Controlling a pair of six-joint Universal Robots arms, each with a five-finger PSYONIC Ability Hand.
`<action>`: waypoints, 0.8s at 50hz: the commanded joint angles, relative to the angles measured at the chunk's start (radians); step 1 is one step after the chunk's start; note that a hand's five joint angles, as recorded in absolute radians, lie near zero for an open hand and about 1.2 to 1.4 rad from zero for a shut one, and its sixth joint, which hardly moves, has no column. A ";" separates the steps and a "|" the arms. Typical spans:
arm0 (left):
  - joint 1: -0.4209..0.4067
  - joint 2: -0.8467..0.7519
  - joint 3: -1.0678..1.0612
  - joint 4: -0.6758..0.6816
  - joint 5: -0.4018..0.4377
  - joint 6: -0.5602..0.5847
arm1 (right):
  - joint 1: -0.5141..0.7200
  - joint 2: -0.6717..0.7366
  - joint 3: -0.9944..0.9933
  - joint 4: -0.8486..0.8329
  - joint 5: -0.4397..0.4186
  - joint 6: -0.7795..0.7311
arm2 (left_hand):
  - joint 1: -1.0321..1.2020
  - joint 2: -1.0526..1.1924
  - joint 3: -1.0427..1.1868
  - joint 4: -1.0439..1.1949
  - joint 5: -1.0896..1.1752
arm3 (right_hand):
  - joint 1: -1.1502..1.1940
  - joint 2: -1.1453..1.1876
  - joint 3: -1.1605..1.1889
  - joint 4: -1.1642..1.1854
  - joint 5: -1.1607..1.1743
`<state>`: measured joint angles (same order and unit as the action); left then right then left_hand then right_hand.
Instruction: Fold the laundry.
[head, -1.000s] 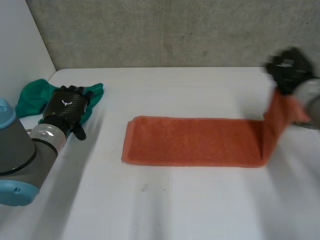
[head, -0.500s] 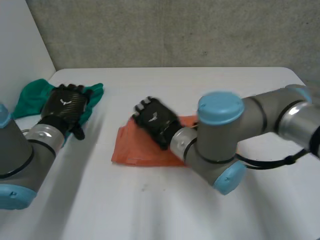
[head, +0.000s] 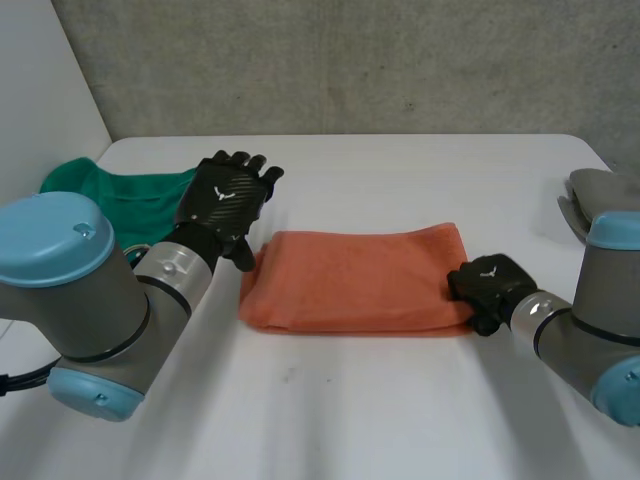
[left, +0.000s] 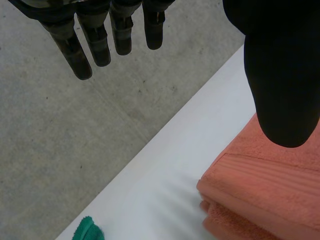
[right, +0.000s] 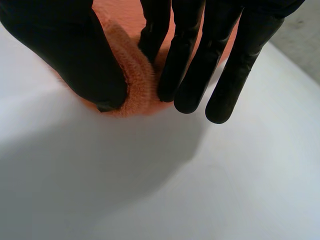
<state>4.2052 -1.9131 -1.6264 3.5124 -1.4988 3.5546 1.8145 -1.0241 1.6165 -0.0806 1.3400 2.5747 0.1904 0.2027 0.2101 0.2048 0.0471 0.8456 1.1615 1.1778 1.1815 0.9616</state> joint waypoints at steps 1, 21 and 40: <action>0.019 0.022 -0.021 -0.010 -0.001 -0.003 | 0.058 -0.042 -0.111 -0.054 0.103 -0.047 | -0.016 -0.028 -0.036 -0.030 -0.047 | 0.551 0.235 0.218 0.215 0.260; 0.164 0.106 -0.079 -0.012 0.008 -0.128 | 0.532 0.236 -0.515 0.107 -0.167 -0.048 | -0.016 -0.028 -0.036 -0.030 -0.047 | -0.249 -0.565 -0.582 -0.585 -0.540; -0.051 -0.118 0.186 -0.145 0.003 -0.218 | 0.319 0.090 -0.517 0.162 0.045 0.567 | 0.014 0.002 -0.005 0.000 -0.017 | -0.671 -0.987 -1.003 -1.007 -0.962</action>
<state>4.2311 -1.9019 -1.5599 3.4800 -1.4905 3.3761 2.1825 -0.9402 1.0948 0.0644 1.3881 3.0671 0.1905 0.2027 0.2101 0.2049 0.0468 0.1974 0.2208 0.2152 0.2299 0.0547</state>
